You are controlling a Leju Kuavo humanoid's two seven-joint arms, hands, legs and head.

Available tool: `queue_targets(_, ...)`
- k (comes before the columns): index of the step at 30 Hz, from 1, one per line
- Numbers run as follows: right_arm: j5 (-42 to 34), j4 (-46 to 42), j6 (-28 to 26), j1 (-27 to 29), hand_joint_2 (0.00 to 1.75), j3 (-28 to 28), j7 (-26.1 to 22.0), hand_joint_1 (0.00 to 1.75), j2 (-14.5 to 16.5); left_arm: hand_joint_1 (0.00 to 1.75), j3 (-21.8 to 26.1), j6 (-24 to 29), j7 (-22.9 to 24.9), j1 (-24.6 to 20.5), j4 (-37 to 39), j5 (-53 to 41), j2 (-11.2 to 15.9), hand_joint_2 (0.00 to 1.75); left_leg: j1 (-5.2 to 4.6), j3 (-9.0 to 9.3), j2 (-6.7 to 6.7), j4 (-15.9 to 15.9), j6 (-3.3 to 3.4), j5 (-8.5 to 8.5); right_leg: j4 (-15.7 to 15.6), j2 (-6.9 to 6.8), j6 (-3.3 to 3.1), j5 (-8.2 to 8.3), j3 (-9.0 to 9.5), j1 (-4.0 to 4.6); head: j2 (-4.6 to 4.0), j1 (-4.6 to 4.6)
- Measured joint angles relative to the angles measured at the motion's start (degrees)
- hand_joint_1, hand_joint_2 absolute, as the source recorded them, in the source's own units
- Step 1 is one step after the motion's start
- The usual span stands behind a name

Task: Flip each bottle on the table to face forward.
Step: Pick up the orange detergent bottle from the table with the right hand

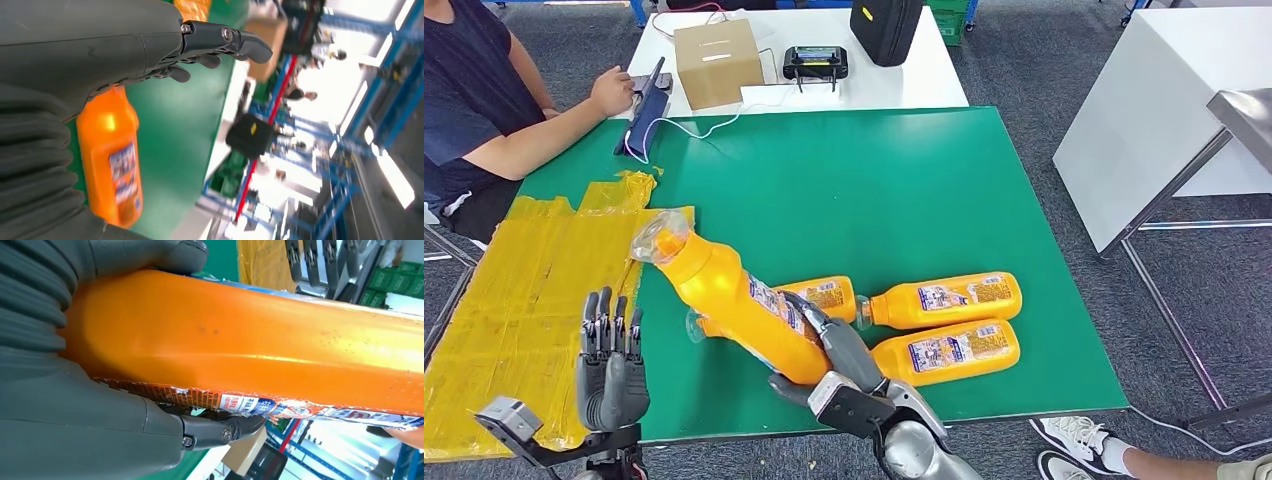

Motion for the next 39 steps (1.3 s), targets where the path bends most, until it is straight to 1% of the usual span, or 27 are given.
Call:
queue_targets(6,0.2,0.0,0.5,0.0,1.75,-0.5,0.1,1.75,0.0,0.0,-1.7,-1.2,-0.6,0.4,-0.7,-0.4,0.3,1.75,0.0,-0.02,0.0,0.0,0.0,0.0,0.0,0.0,0.02,-0.02,-0.01,0.0,0.0,0.0)
queue_targets(13,2.5,2.3,3.3,-1.6,1.75,0.2,2.1,1.75,0.0,0.0,-3.6,-5.0,-1.9,0.5,-1.2,-1.1,0.7,1.75,0.0,-0.03,-0.02,0.0,0.0,0.0,0.0,0.0,0.06,-0.05,0.0,0.0,0.0,0.01)
queue_targets(17,4.5,5.1,4.5,-3.0,1.75,2.1,2.7,1.75,-0.1,0.0,-4.5,-6.2,-2.2,0.5,-1.3,-1.6,0.9,1.75,0.0,-0.04,-0.02,0.0,0.0,0.0,0.0,0.0,0.07,-0.05,0.0,0.0,0.0,0.0)
queue_targets(21,6.4,7.6,5.3,-4.8,1.75,5.7,3.4,1.75,0.0,0.0,-5.2,-7.2,-2.3,0.4,-1.3,-2.2,1.1,1.75,0.01,-0.04,-0.01,0.0,0.0,0.0,0.0,0.0,0.08,-0.06,-0.01,0.01,0.0,0.0)
queue_targets(30,7.3,10.5,5.9,-7.0,1.75,10.7,3.8,1.75,0.5,0.0,-5.3,-8.2,-2.0,0.2,-0.7,-3.7,1.7,1.75,0.0,-0.06,-0.02,0.0,0.0,0.0,0.0,0.0,0.09,-0.07,-0.02,0.0,0.0,0.01)
queue_targets(34,7.8,11.5,6.3,-8.5,1.75,13.8,4.3,1.75,0.6,1.75,-5.3,-8.3,-2.0,-0.4,1.4,-6.4,2.6,1.75,0.0,-0.05,-0.02,0.0,0.0,0.01,0.0,0.0,0.09,-0.07,-0.01,0.0,0.0,0.01)
queue_targets(39,7.5,12.5,6.3,-9.7,1.75,16.0,5.2,1.75,0.6,1.75,-5.0,-7.8,-3.8,-1.0,3.2,-9.5,3.4,1.75,0.0,-0.05,-0.02,0.0,0.0,0.01,0.0,0.0,0.09,-0.07,-0.01,0.01,0.0,0.01)
